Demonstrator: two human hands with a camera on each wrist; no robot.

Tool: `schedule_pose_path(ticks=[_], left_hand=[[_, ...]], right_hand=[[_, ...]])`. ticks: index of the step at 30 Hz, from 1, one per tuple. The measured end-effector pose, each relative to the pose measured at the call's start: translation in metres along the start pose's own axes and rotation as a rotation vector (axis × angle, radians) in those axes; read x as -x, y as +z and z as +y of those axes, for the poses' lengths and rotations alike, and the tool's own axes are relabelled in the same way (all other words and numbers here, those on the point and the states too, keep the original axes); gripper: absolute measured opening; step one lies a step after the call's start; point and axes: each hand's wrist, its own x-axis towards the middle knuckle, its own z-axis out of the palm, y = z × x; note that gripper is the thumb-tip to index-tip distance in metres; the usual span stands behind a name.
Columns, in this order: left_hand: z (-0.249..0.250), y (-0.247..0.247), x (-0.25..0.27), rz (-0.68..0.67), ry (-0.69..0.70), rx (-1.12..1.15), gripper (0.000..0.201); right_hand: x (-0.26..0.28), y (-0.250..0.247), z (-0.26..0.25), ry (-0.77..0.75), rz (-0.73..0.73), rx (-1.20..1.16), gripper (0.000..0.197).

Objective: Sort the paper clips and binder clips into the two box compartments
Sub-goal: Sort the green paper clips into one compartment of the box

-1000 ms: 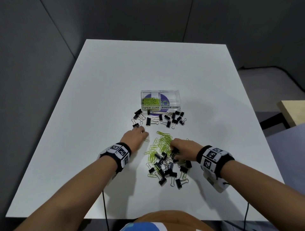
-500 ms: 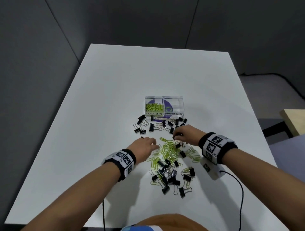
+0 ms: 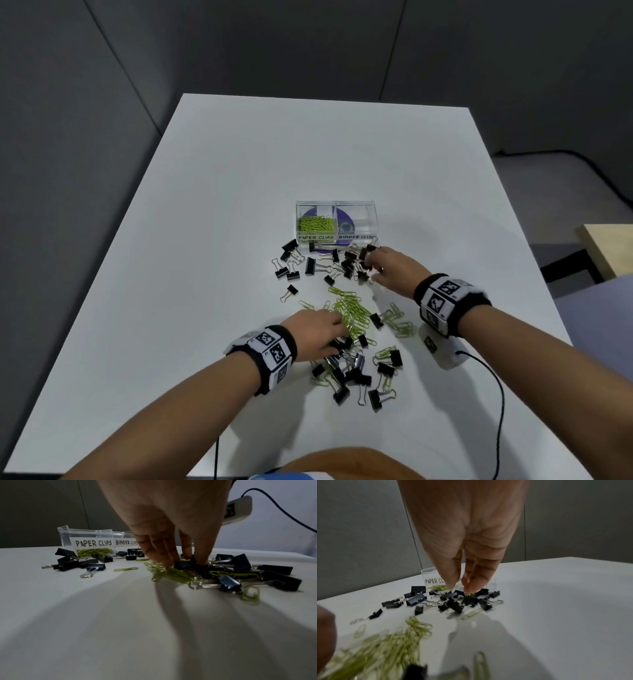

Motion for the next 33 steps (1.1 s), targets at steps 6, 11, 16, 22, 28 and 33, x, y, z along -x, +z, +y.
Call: schedule_pose_path(ticks=[6, 11, 16, 22, 28, 33], left_hand=[[0.009, -0.003, -0.004, 0.047, -0.035, 0.045, 0.035], [0.011, -0.003, -0.002, 0.057, -0.06, 0.071, 0.037], [0.01, 0.003, 0.006, 0.107, -0.14, 0.062, 0.036], [0.024, 0.005, 0.003, 0.088, -0.132, -0.003, 0.05], [0.027, 0.0, -0.007, 0.052, -0.158, 0.024, 0.048], [0.02, 0.0, -0.001, 0.103, -0.176, 0.074, 0.041]], right_hand=[[0.054, 0.012, 0.02, -0.047, -0.116, 0.183, 0.034], [0.06, 0.045, -0.001, -0.201, -0.065, 0.267, 0.033], [0.059, 0.064, -0.002, -0.199, 0.012, 0.252, 0.027], [0.055, 0.052, -0.009, -0.273, 0.132, 0.05, 0.038], [0.039, 0.025, -0.016, -0.158, 0.041, -0.145, 0.032], [0.04, 0.034, -0.015, -0.155, -0.068, -0.181, 0.024]])
